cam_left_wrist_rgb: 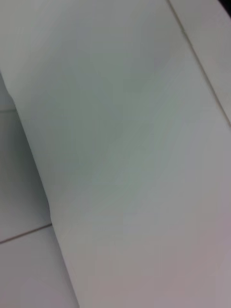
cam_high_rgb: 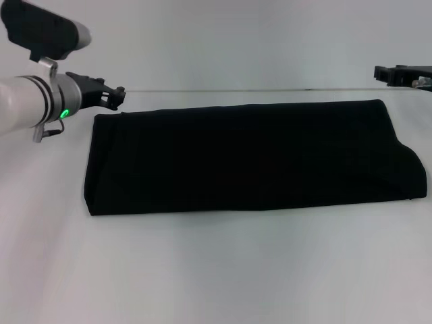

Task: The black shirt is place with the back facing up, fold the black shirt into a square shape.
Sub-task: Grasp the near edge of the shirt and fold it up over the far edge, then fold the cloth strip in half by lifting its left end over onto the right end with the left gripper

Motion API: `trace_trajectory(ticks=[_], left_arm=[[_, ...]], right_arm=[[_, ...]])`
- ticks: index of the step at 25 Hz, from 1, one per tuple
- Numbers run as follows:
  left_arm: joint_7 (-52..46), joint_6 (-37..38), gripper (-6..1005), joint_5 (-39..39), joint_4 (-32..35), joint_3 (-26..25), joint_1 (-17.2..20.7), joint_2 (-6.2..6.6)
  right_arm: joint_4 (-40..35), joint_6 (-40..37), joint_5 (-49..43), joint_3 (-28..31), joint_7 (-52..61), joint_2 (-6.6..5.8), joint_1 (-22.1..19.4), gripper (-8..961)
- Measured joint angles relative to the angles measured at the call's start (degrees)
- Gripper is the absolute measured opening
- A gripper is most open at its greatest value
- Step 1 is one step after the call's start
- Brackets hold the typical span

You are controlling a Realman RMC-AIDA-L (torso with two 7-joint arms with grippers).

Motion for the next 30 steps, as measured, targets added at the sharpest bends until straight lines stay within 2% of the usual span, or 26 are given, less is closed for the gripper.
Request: trace_trajectory(ticks=[4,6,7,9,12,15,18,24,30], left_arm=[[-4.98,5.16,267,0.26,3.6,0.03,1.47,-0.04],[-8.2,14.13,425,0.18,9.02,0.27,3.8,-0.43],[-8.88,16.13,504,0.09,10.55,0.25,4.47,-0.53],[-10.79,26.64,600,-0.24,17.67,0.07,7.78,-1.35],[-12.6,37.23,744,-0.83,25.33,-0.16,11.77,-2.51],[-14.04,43.82,824,-1.79,30.03,-0.22,15.13,-3.0],[-16.07,47.3,903,-2.0,31.5,-0.25,17.72,-2.72],[-17.06,48.35,938,-1.32,31.26,-0.32,21.26,-2.37],[-17.23,48.37,904,-0.66,30.24,-0.26,22.33,-2.36]], right_arm=[[-1.91,-7.53,4.34,0.02,0.15,-0.61,-2.51,432],[-3.6,-12.9,6.3,0.0,0.16,-0.82,-4.28,530],[-5.61,-19.28,7.85,-0.19,0.59,-1.0,-6.39,556],[-6.43,-21.24,8.1,-0.27,1.0,-1.11,-7.14,609],[-8.86,-29.25,8.13,-0.72,3.2,-1.73,-10.05,688],[-10.03,-34.57,8.09,-1.5,4.52,-2.53,-12.49,687],[-10.48,-36.84,8.06,-3.52,6.74,-3.48,-14.43,687],[-13.47,-37.47,7.97,-6.42,10.4,-4.15,-17.47,687],[-14.16,-37.34,7.95,-6.49,11.17,-4.43,-18.65,688]])
